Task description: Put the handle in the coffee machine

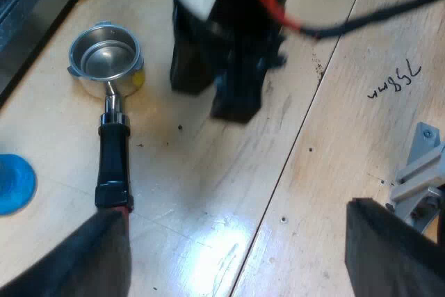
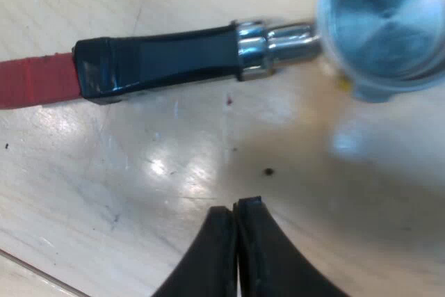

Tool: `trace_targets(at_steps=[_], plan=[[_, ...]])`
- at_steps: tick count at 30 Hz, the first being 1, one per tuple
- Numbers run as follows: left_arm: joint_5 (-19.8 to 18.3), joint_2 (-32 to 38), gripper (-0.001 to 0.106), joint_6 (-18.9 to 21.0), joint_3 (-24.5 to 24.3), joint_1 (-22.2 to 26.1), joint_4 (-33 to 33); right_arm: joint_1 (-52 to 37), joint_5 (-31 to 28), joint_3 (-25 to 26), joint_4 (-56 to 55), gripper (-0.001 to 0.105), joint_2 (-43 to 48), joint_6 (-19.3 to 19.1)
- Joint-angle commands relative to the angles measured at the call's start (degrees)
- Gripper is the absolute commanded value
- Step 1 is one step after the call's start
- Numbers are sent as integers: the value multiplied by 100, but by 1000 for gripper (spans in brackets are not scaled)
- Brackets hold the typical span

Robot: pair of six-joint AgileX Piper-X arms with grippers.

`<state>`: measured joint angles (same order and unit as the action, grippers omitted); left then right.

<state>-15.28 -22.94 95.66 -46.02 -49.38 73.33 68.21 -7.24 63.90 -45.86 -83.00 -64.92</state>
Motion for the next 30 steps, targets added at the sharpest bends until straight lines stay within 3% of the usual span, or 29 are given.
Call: trace_targets(at_steps=[1, 8, 11, 13, 16, 22, 30], plan=[[56, 13, 67, 33, -34, -25, -39, 11, -144, 23, -298, 0, 291, -83], [56, 13, 67, 33, -34, -25, -39, 11, -593, 23, -695, 2, 832, -108], [56, 13, 67, 33, -34, -25, -39, 11, -626, 23, -766, 21, 1024, -300], [56, 13, 67, 33, -34, -25, -39, 11, -626, 23, -800, 43, 1150, -354], [56, 13, 67, 33, -34, -25, -39, 11, -626, 23, -896, 68, 1274, -522], [56, 13, 67, 33, -34, -25, -39, 11, -626, 23, -971, 92, 1373, -740], [56, 13, 67, 33, -34, -25, -131, -3, -626, 23, -928, 94, 1373, -838]])
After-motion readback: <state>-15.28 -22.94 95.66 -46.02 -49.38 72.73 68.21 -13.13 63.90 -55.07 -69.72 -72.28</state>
